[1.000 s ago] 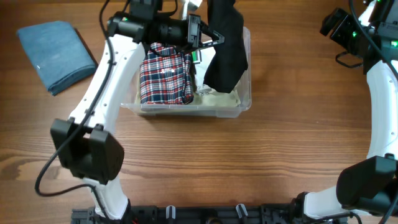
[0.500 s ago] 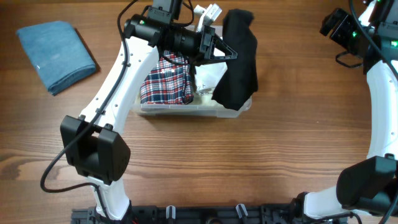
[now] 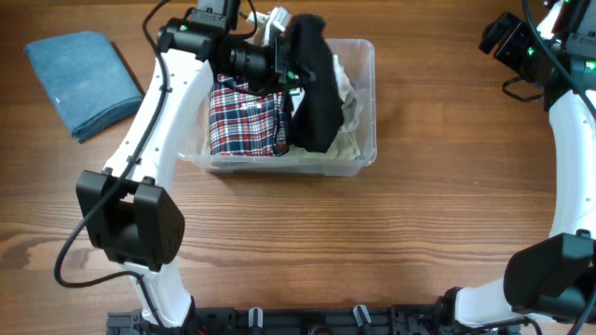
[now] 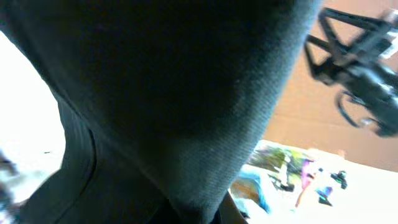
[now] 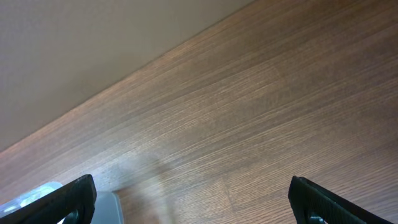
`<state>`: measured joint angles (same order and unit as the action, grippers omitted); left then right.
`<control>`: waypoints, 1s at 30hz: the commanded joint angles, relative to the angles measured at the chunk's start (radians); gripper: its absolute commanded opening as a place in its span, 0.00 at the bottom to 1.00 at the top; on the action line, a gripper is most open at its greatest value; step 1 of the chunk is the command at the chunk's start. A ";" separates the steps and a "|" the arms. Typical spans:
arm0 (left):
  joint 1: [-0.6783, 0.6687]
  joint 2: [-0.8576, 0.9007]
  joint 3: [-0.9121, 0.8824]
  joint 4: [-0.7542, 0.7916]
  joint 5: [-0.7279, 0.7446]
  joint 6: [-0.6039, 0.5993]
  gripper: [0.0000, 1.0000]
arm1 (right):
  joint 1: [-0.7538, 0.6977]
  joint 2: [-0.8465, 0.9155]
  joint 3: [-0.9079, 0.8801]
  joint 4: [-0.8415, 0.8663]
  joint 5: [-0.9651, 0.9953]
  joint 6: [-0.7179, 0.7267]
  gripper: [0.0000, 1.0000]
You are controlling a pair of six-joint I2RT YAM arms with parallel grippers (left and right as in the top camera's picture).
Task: Pack container
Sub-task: 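Lift the black garment with the left gripper and lower it into the container, then press the black garment down into the container with the left gripper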
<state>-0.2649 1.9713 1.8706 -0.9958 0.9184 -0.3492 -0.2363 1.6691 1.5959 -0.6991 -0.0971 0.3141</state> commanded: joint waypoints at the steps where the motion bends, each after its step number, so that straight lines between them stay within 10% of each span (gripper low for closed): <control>1: -0.014 -0.106 0.046 -0.074 -0.289 0.055 0.04 | 0.002 0.005 0.006 0.002 -0.008 0.010 1.00; 10: -0.246 -0.174 0.305 -0.360 -0.967 0.056 0.04 | 0.002 0.005 0.006 0.002 -0.008 0.011 1.00; 19: -0.249 0.025 0.305 -0.455 -1.028 0.000 0.04 | 0.002 0.005 0.006 0.002 -0.008 0.010 1.00; 30: -0.327 0.208 0.304 -0.109 -0.783 -0.044 0.04 | 0.002 0.005 0.006 0.002 -0.008 0.010 1.00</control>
<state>-0.5716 2.1666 2.1590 -1.1389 0.0586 -0.3588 -0.2363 1.6691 1.5959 -0.6991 -0.0971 0.3141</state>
